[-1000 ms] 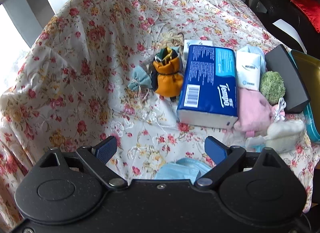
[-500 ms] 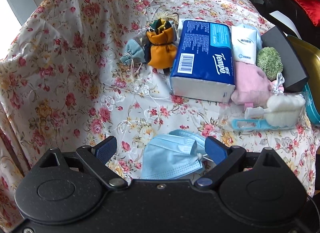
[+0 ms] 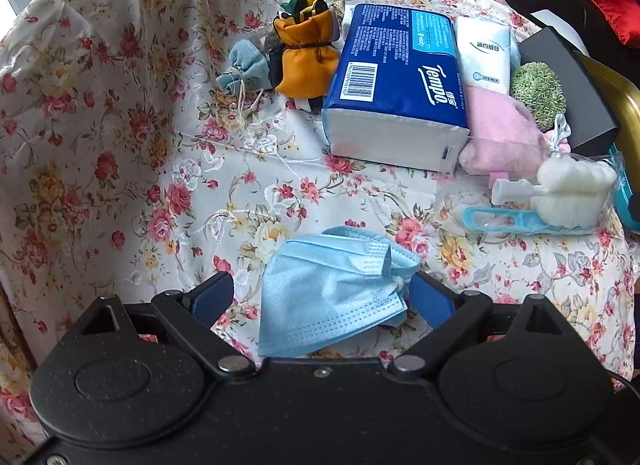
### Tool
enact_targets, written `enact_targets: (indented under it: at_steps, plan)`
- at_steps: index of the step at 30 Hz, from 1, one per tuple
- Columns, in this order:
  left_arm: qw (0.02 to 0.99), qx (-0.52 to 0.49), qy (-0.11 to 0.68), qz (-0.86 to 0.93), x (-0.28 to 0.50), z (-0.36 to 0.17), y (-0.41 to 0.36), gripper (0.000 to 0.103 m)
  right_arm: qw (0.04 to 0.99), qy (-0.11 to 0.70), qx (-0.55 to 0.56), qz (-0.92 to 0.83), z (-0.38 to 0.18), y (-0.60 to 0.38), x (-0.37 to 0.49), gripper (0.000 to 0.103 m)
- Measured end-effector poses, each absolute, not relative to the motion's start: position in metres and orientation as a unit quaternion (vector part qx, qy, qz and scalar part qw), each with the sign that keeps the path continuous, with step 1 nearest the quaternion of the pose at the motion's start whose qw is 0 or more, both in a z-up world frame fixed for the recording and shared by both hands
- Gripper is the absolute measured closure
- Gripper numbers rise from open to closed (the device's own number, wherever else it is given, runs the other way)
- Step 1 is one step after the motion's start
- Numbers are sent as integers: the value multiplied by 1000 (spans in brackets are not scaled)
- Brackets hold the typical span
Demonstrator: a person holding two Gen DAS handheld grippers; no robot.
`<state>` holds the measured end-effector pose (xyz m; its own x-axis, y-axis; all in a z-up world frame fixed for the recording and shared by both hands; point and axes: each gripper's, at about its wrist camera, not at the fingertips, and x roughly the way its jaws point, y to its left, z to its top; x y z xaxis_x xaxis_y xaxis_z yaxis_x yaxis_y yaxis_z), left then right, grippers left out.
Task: Organize soft objects
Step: 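Lower the left tool and grasp the light blue face mask, then grasp the bagged white sponge with the right tool while the left tool holds the mask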
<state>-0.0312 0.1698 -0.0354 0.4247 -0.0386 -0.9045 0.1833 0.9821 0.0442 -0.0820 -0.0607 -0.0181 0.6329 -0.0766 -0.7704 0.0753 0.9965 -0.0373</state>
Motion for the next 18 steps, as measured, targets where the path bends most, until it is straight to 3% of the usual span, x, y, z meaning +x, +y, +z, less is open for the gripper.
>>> enact_targets:
  at_steps: [6, 13, 18]
  plan:
    - [840, 54, 534, -73, -26, -39, 169, 12, 901, 433, 6, -33, -17, -64, -83, 1]
    - [838, 34, 537, -94, -21, -40, 170, 34, 888, 459, 13, -19, -26, -58, -71, 1]
    - [838, 20, 536, -95, -17, -40, 173, 36, 879, 476, 6, -12, -33, -50, -62, 1]
